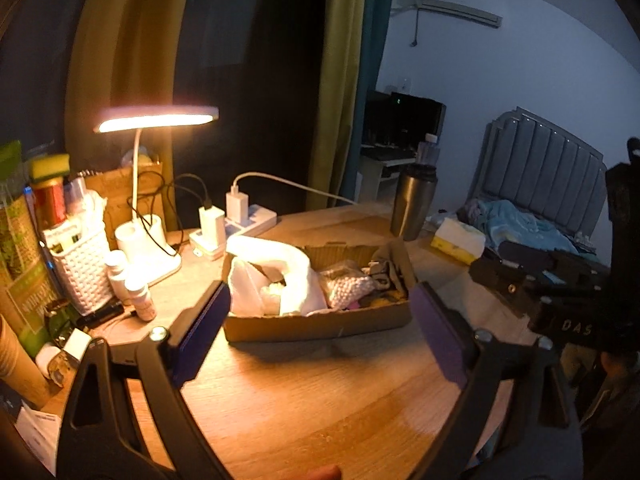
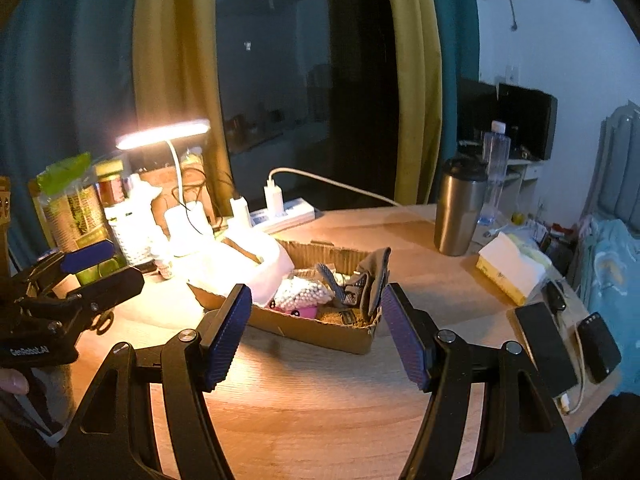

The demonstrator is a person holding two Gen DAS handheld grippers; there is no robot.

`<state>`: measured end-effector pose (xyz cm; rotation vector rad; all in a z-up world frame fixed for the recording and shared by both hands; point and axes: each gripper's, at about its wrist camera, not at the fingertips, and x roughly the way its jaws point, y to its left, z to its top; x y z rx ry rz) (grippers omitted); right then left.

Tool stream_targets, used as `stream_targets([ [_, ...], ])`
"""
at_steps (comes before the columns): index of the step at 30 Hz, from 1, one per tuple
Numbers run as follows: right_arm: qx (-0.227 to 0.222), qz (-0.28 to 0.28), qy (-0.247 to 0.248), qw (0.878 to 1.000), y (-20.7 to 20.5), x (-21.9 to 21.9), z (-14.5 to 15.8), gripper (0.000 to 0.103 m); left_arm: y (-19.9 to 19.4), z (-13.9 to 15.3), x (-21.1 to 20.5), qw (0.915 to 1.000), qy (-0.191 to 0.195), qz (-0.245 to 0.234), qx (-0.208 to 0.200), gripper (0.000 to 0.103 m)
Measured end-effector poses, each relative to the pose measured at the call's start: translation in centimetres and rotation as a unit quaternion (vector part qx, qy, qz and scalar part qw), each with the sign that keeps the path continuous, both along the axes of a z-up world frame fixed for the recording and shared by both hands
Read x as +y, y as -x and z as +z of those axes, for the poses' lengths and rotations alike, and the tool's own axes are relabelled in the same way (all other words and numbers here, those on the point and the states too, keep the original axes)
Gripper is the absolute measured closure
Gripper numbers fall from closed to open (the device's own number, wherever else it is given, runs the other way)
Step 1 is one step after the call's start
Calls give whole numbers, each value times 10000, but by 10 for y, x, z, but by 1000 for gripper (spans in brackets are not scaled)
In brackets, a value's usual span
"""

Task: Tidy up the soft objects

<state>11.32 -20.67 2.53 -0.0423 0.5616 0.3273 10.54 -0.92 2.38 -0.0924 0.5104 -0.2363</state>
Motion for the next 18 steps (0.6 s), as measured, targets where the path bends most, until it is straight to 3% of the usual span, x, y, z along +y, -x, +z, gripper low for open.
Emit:
stream_targets([
  [9,-386,121,-37,9992,29,-1,28,32,31,29,-12,9988,-180,152,-433,11],
  [18,-813,112,-49,9966,61,-5,59,32,60,67,-9,9955,-62,376,-869,11],
])
